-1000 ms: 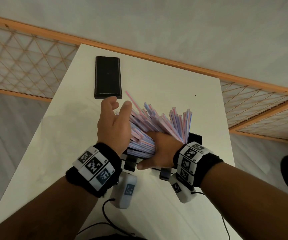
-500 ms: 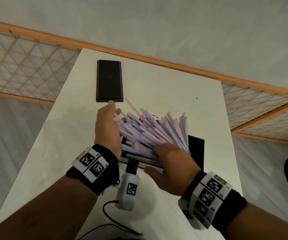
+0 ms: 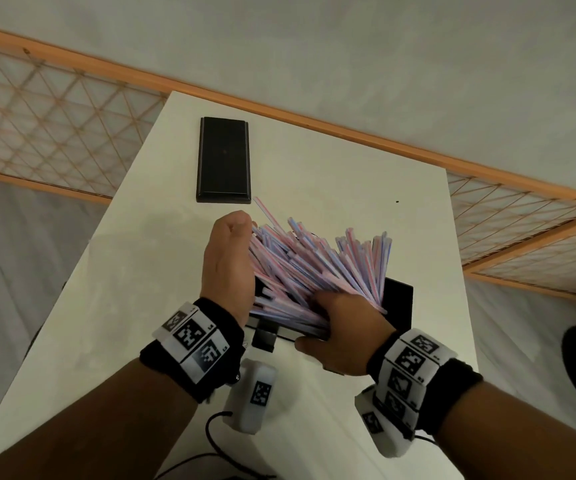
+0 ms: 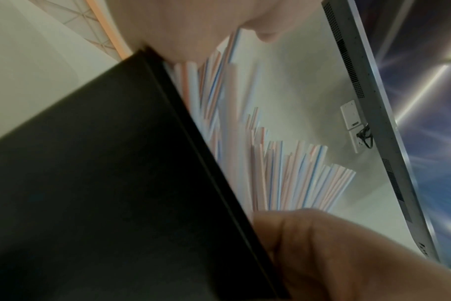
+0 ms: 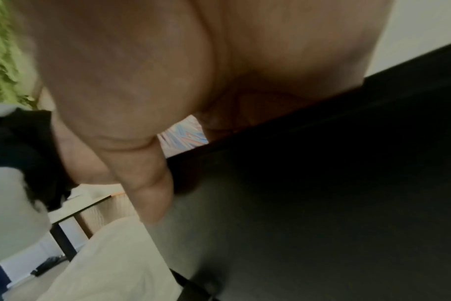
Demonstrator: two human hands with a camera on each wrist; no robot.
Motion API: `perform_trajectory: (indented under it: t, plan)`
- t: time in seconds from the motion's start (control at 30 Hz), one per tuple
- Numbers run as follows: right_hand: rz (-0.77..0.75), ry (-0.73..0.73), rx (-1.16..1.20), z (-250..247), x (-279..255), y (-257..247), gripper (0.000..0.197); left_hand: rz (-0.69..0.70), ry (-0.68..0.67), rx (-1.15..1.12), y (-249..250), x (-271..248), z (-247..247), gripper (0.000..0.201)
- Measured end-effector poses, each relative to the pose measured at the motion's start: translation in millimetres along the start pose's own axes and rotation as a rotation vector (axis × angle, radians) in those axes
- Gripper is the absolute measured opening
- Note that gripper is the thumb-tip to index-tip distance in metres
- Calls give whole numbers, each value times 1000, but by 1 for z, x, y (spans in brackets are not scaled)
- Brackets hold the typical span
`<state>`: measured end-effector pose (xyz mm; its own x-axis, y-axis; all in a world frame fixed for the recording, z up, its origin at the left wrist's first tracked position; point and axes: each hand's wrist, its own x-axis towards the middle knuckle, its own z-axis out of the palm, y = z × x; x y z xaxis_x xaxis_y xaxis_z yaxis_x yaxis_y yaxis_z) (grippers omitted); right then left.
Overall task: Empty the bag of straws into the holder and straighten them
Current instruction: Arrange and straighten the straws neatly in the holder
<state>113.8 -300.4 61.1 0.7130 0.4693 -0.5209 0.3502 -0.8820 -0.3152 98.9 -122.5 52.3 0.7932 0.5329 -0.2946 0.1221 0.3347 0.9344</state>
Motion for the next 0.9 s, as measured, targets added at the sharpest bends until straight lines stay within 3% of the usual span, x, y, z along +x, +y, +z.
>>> perform_trajectory:
  t: [0.1, 0.23, 0.5, 0.8, 0.9]
  plan:
    - [-11, -49, -75, 0, 2, 2, 50, 40, 10, 4, 1, -2, 0, 66]
    - [-25, -49, -55, 8, 8, 0, 67, 56, -12, 51, -1, -9, 0, 55]
    - [0, -3, 22, 3, 10, -3, 47, 176, 73, 240, 1, -3, -6, 32]
    - [-12, 48, -201, 4, 6, -1, 68, 136, 122, 340, 7, 16, -1, 42]
    - [-88, 121, -148, 7, 3, -5, 56, 124, 99, 379, 13, 19, 1, 50]
